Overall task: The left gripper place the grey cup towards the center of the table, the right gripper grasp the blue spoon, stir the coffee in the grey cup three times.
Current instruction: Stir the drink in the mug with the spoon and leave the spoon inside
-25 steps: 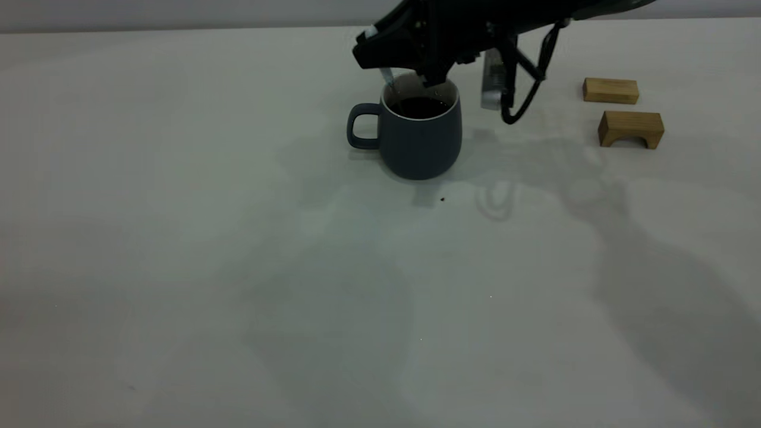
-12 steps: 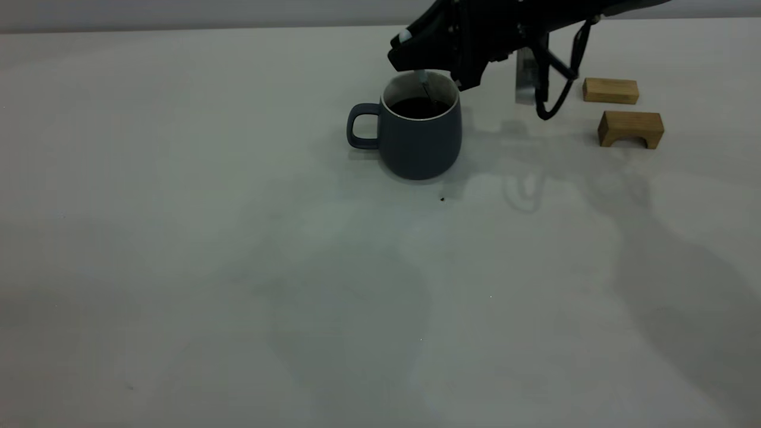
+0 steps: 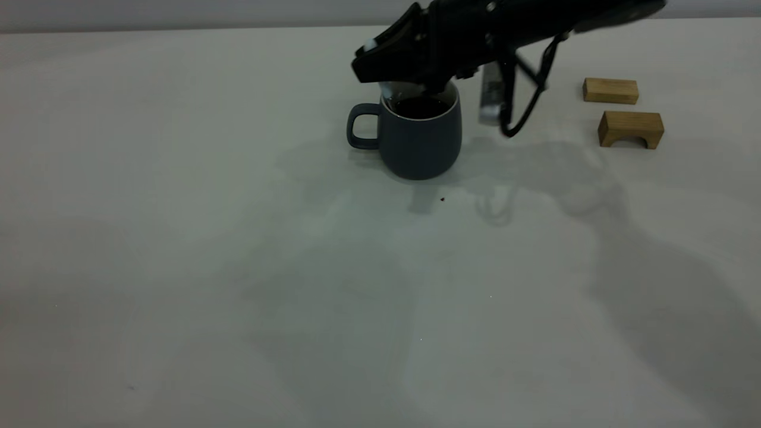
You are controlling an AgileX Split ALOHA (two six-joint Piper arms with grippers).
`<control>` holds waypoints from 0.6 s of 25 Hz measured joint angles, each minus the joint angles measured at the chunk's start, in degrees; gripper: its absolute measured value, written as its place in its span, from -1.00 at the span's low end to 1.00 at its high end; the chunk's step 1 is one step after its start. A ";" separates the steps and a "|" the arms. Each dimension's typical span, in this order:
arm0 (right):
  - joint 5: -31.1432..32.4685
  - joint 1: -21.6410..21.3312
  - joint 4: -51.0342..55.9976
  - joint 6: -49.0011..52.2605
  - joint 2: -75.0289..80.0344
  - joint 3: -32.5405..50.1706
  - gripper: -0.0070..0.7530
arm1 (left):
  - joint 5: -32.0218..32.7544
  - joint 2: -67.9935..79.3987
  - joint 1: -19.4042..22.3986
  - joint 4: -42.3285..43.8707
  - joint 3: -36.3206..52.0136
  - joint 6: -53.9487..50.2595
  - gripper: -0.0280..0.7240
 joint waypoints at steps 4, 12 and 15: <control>-1.75 0.59 3.14 -9.31 0.96 -0.06 -0.64 | 0.00 0.00 0.00 0.00 0.00 0.00 -0.28; -3.60 -0.39 3.41 -13.23 1.03 -0.44 -0.64 | 0.00 0.00 0.00 0.00 0.00 0.00 -0.28; -3.42 -1.36 3.20 -13.23 1.03 -0.44 -0.64 | 0.00 0.00 0.00 0.00 0.00 0.00 -0.28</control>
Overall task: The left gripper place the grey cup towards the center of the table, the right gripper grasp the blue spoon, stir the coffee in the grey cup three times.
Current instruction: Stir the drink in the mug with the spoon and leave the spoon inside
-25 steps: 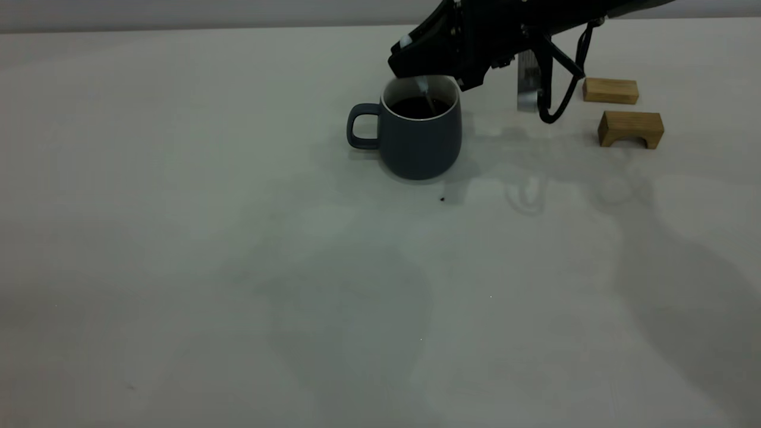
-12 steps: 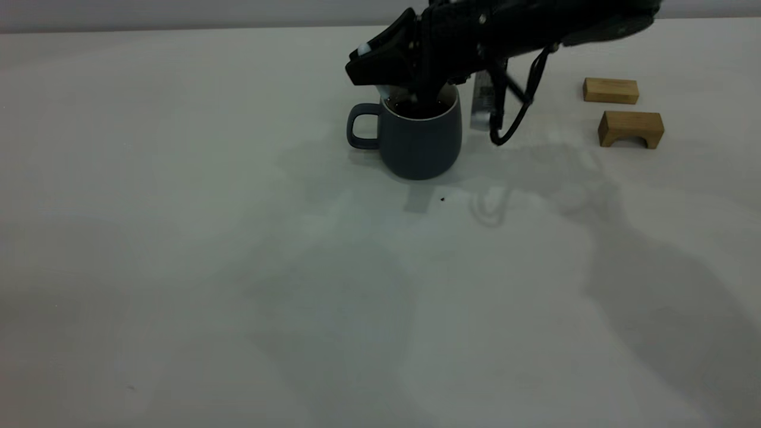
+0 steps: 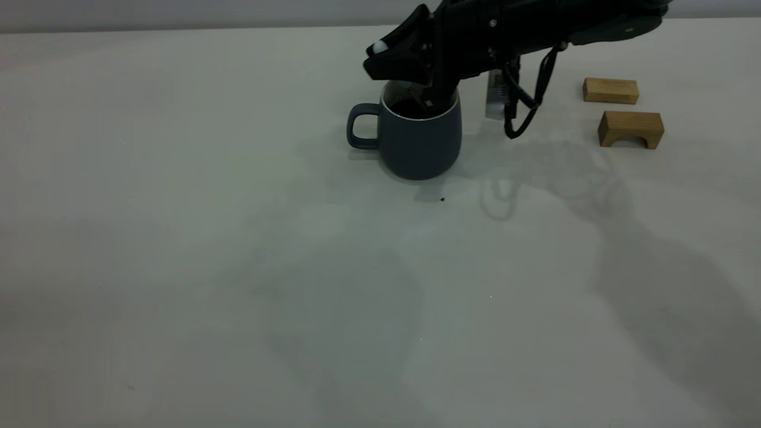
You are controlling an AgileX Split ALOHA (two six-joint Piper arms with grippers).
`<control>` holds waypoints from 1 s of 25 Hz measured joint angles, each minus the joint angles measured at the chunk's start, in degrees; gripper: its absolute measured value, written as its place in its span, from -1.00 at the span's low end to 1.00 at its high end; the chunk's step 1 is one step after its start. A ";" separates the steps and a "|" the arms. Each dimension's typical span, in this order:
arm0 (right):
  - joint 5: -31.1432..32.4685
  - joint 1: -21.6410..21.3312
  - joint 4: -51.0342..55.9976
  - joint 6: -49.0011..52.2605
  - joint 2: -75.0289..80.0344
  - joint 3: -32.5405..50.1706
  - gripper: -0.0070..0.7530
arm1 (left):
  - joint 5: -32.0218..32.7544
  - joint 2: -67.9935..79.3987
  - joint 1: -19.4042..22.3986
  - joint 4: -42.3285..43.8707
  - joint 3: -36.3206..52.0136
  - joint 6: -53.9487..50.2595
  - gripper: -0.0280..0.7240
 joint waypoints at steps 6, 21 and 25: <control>3.81 -1.67 -3.35 0.00 0.00 -0.07 -0.64 | 0.00 0.00 0.00 0.00 0.00 0.00 -0.28; 8.83 -1.91 -8.92 -6.14 -1.63 -0.07 0.90 | 0.00 0.00 0.00 0.00 0.00 0.00 -0.28; 10.16 -1.96 -9.30 -10.48 -5.33 -0.07 0.87 | 0.00 0.00 0.00 0.00 0.00 0.00 -0.28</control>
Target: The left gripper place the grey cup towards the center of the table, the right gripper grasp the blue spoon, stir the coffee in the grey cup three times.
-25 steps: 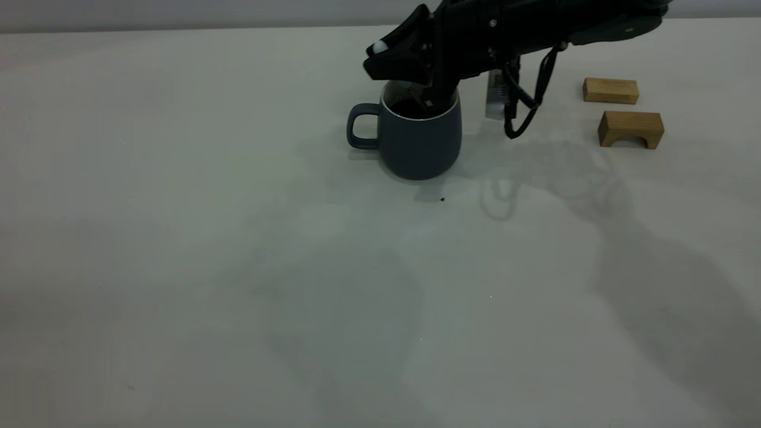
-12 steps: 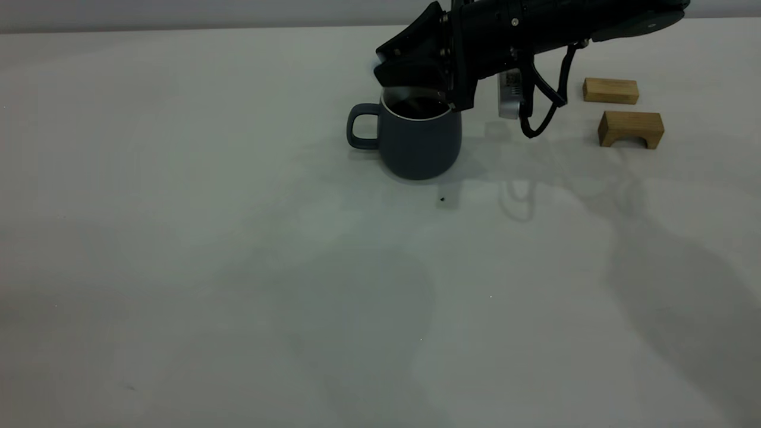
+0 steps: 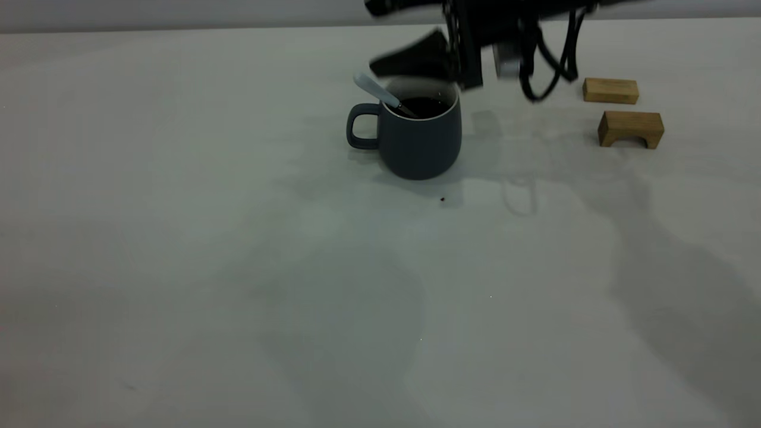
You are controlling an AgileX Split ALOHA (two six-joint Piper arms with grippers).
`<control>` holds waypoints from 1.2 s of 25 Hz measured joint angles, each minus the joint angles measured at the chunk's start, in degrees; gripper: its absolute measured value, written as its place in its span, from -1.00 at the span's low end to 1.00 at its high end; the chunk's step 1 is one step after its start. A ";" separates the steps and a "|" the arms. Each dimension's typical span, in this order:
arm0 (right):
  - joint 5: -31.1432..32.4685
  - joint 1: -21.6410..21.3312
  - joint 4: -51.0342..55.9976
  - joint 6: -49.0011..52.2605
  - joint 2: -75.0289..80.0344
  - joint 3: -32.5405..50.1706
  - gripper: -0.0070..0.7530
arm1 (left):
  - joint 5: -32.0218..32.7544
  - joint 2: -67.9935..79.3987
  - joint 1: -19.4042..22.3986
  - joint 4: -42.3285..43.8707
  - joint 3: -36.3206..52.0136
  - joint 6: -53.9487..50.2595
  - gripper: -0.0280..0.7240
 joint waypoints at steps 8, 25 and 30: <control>3.16 -0.66 -10.26 -2.98 -11.58 0.00 0.78 | 0.00 0.00 0.00 0.00 0.00 0.00 -0.28; 10.47 -1.99 -36.39 -14.31 -33.52 0.00 0.69 | 0.00 0.00 0.00 0.00 0.00 0.00 -0.28; 10.94 -1.99 -46.84 -16.48 -42.17 0.05 0.47 | 0.00 0.00 0.00 0.00 0.00 0.00 -0.28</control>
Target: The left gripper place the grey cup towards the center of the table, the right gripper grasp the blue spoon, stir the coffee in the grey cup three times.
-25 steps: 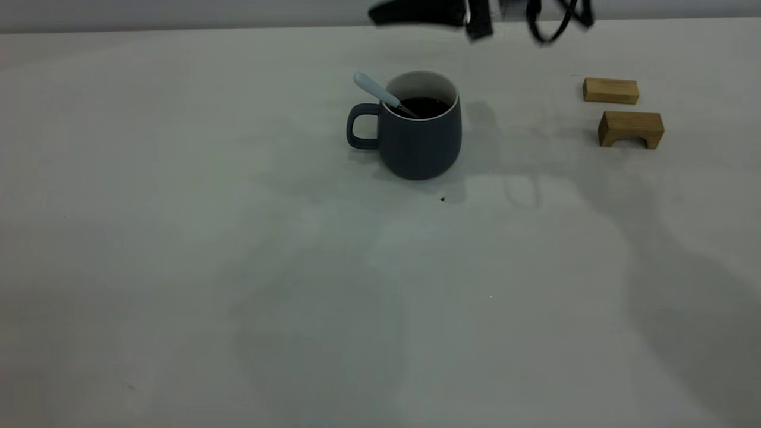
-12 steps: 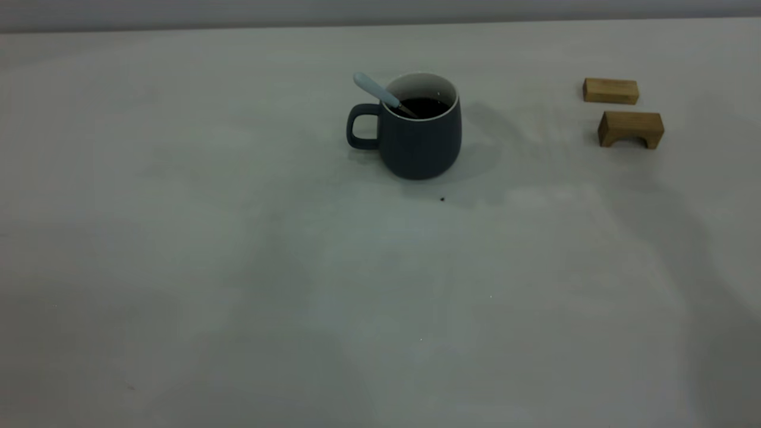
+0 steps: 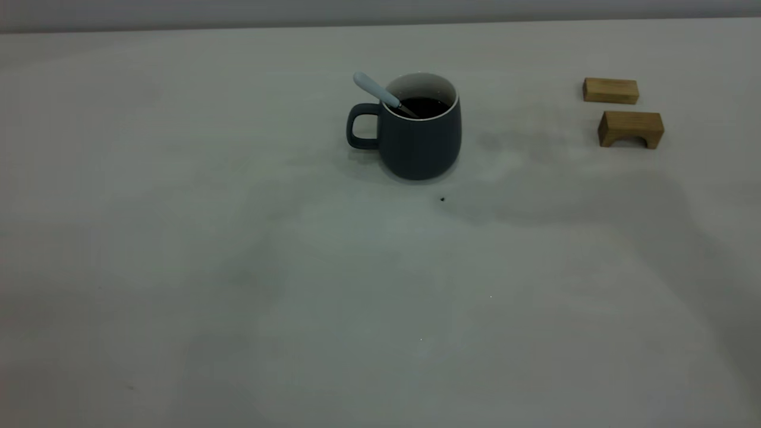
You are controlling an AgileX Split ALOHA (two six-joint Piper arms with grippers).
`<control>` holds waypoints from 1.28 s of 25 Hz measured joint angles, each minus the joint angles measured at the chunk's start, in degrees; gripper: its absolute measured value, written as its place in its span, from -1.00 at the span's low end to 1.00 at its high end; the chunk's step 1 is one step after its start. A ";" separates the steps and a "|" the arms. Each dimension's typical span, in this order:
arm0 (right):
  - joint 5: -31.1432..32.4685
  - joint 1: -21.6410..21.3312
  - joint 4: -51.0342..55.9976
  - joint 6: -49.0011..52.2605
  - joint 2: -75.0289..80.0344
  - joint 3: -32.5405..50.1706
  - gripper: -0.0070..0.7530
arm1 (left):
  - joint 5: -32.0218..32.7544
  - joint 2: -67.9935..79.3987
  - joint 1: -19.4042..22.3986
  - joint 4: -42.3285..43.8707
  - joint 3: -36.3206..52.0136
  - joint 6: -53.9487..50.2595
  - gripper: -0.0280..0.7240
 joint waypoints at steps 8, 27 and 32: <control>1.50 0.00 -2.43 -1.92 -19.36 0.00 0.07 | 0.00 0.00 0.00 0.00 0.00 0.02 -0.28; -3.03 -7.81 -8.76 -31.51 -73.91 49.84 -0.40 | 0.00 0.00 0.00 0.00 0.00 0.02 -0.28; -3.02 -8.74 -12.60 -32.67 -82.43 57.75 -0.38 | 0.00 0.00 0.00 0.00 0.00 0.02 -0.28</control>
